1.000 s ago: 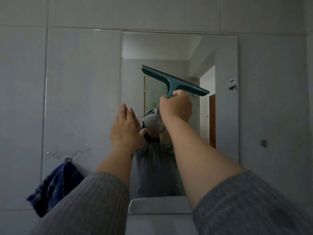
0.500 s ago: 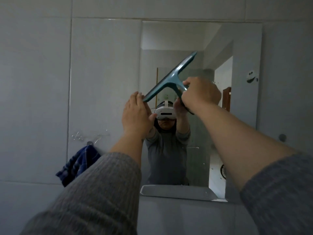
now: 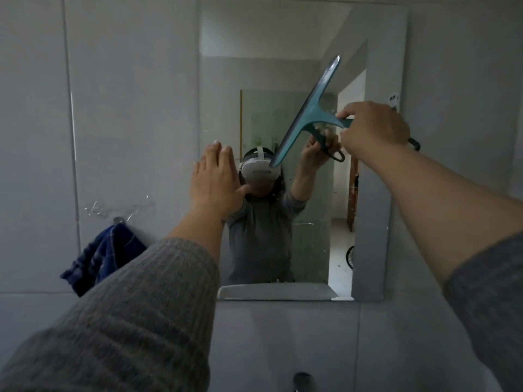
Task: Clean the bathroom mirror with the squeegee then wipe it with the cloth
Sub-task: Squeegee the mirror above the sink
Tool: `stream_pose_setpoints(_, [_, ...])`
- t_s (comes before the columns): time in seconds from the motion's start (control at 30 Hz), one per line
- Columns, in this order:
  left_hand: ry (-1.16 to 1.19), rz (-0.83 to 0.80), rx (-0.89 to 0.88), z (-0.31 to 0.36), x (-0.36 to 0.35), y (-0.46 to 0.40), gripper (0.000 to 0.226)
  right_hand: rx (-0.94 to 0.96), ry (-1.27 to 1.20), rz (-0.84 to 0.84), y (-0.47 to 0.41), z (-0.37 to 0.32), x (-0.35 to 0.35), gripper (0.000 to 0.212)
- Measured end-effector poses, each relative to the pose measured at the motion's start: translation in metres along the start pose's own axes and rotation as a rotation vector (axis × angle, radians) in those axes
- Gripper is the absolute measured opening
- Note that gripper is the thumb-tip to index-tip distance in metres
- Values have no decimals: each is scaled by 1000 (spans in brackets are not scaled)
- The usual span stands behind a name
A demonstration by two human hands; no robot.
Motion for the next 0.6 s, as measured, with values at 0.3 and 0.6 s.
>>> stream_pose_setpoints(0.3, [-7, -40, 43, -6, -15, 4, 99, -150, -78, -1, 11, 58, 7, 34])
stream_pose_setpoints(0.6, [-2, -40, 49, -4, -18, 4, 100, -260, -342, -16, 40, 65, -36, 19])
Point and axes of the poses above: each hand's wrist, its own y-axis away from the middle knuckle, its own x-axis out of the back of the hand, z = x × y, the point moved 2 cm from there along -y, towards the middle knuckle, and after that the axes turned 15 degrees about -z, right-handed, at the moved point
